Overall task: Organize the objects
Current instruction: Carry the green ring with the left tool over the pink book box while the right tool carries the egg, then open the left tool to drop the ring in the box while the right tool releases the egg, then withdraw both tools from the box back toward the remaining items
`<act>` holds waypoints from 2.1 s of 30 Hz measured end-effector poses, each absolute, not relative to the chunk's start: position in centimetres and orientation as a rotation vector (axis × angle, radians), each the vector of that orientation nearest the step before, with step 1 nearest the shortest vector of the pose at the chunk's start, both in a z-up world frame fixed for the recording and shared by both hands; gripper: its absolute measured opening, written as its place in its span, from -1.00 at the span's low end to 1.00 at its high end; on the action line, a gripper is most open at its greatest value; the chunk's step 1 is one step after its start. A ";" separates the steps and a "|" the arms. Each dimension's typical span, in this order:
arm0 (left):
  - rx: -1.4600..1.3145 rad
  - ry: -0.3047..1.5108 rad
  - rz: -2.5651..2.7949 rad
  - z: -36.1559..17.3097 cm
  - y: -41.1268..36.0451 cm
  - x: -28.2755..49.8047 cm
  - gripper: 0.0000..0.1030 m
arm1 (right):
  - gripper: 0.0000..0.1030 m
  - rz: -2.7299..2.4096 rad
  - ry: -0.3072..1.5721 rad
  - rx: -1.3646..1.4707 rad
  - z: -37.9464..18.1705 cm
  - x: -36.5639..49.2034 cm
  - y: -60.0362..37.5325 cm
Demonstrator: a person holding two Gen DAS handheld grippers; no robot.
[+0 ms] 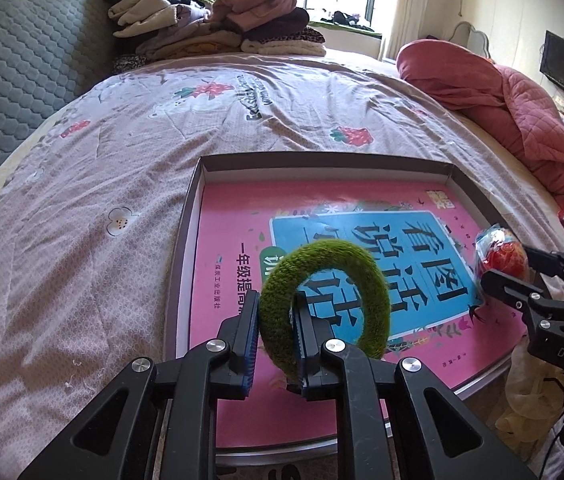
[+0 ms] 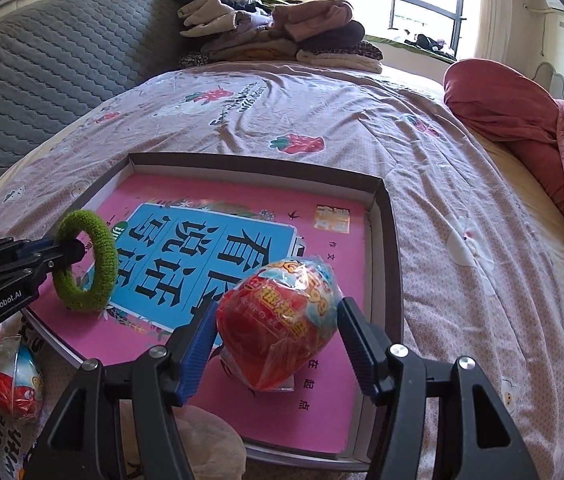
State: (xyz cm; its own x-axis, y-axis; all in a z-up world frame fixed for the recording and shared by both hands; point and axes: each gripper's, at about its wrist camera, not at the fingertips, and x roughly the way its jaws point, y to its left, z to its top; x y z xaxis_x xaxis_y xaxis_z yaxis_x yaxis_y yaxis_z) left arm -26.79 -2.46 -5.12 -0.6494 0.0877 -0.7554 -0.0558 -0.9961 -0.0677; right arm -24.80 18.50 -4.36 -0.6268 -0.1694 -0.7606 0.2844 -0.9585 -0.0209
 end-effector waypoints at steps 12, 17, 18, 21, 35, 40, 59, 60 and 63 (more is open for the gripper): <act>-1.263 -0.056 2.812 -4.9 -2.7 -26.8 -0.49 | 0.26 -2.641 0.237 1.185 -4.2 -24.9 18.4; -1.243 -0.081 2.826 -4.3 -3.1 -26.6 -0.38 | 0.29 -2.644 0.252 1.168 -3.9 -24.8 18.2; -1.239 -0.083 2.828 -4.2 -3.1 -26.5 -0.32 | 0.29 -2.646 0.257 1.165 -3.9 -24.8 18.2; -1.218 -0.090 2.833 -3.7 -3.1 -26.3 -0.14 | 0.30 -2.654 0.264 1.159 -3.7 -24.6 18.2; -1.120 -0.098 2.868 -0.6 -2.8 -24.1 0.22 | 0.31 -2.675 0.230 1.056 -0.7 -23.3 18.2; -1.075 -0.090 2.879 1.1 -2.5 -22.4 0.29 | 0.32 -2.679 0.202 0.984 1.4 -22.2 18.1; -0.895 -0.106 2.925 6.8 -2.3 -14.9 0.43 | 0.34 -2.693 0.154 0.802 6.8 -17.4 17.8; -0.888 -0.106 2.925 7.0 -2.3 -14.5 0.43 | 0.34 -2.696 0.152 0.793 7.0 -17.2 17.8; -0.875 -0.091 2.936 7.4 -2.3 -13.7 0.43 | 0.35 -2.697 0.129 0.771 7.6 -16.4 17.8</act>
